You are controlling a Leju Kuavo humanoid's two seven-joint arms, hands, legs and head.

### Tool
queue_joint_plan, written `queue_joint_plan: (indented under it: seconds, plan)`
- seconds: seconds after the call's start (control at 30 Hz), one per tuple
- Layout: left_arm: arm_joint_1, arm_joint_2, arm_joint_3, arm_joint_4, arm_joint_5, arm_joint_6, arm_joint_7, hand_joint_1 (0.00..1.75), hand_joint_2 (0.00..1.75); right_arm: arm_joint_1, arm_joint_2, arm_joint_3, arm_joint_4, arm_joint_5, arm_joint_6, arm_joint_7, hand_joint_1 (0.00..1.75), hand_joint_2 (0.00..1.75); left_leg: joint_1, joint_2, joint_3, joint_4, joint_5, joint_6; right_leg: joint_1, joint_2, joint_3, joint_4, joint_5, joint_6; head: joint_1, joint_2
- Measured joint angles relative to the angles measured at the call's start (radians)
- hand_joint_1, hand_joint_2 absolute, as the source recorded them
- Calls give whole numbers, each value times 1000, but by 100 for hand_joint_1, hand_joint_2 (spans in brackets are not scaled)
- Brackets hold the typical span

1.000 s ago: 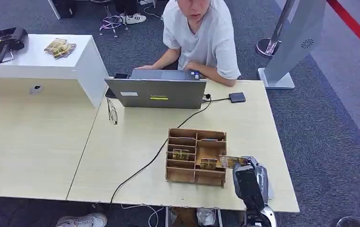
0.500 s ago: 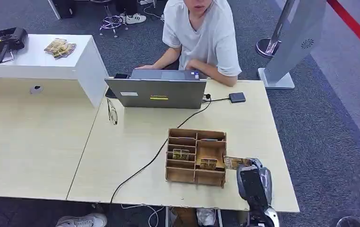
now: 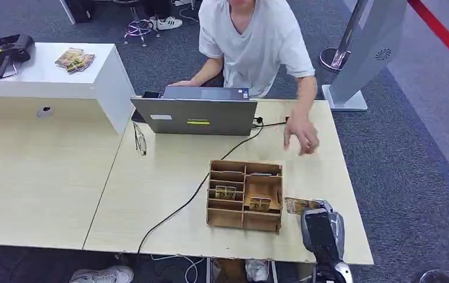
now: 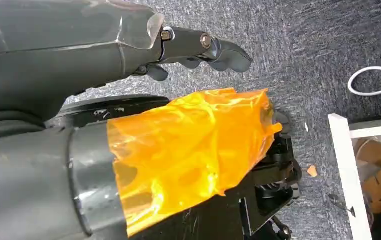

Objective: Pass the card to the sensor for recognition and then transmit it.

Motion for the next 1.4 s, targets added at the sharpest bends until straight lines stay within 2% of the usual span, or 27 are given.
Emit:
queue_joint_plan:
  seconds: [0.67, 1.4]
  plan:
    - [0, 0, 0, 0, 6, 0, 0, 0, 0, 6, 12, -52, 12, 24, -1, 7, 175, 175, 0, 0, 0, 0, 0, 0, 0, 0, 0, 0, 0, 0, 0, 0]
    - [0, 0, 0, 1, 21, -2, 0, 0, 0, 25, 14, -110, 4, 109, 40, 121, 175, 175, 0, 0, 0, 0, 0, 0, 0, 0, 0, 0, 0, 0, 0, 0]
